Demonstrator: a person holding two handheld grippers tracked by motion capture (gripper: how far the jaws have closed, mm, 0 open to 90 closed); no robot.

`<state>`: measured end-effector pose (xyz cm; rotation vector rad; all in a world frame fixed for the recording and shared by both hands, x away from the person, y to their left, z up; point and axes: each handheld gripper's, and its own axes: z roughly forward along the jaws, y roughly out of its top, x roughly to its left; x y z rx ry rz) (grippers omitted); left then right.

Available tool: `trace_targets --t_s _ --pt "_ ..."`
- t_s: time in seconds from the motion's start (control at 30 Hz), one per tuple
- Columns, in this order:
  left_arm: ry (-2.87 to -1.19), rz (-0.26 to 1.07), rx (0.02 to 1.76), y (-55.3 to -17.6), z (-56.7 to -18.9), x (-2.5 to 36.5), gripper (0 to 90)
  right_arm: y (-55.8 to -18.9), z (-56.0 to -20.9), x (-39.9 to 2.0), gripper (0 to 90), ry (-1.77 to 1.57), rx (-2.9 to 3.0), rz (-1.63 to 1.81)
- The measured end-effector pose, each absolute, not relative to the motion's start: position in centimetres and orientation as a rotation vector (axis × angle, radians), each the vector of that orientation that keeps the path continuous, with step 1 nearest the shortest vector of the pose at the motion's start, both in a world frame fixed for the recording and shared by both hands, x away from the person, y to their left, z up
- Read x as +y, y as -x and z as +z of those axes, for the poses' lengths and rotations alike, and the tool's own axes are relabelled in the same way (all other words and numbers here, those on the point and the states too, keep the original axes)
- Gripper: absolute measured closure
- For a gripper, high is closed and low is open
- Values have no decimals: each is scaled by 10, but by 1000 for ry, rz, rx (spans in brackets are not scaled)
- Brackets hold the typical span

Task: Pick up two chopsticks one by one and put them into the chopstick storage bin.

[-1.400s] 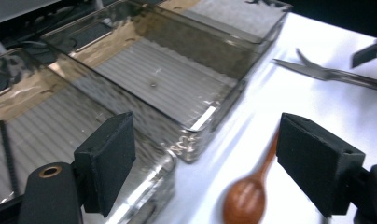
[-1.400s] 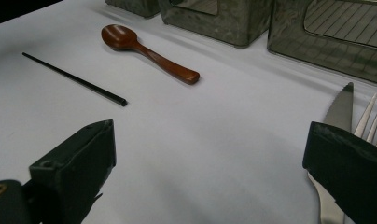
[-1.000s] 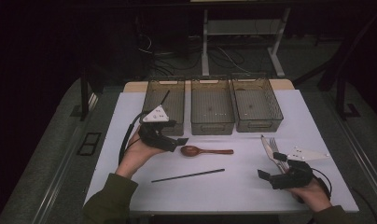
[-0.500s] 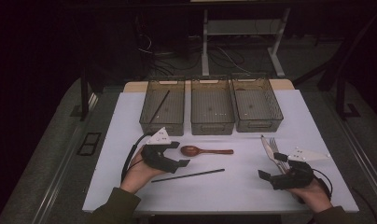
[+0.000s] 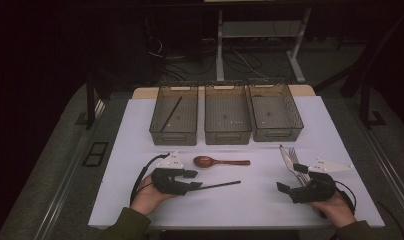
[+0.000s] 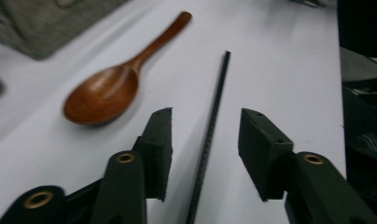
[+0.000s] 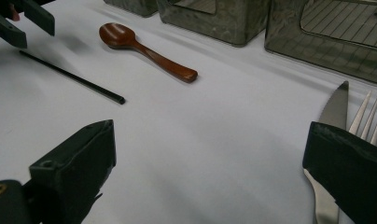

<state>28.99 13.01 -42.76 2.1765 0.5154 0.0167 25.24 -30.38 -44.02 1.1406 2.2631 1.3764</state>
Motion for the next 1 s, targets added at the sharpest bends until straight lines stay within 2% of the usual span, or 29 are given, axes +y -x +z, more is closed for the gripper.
trace_targets --t_s 0.27,1.0 --pt "-2213 1 476 -292 -436 119 739 -251 -440 -304 21 -1142 2268 1376" --pt "-2294 -8 428 -298 -450 102 824 -252 -440 -303 21 -1137 2270 1373"
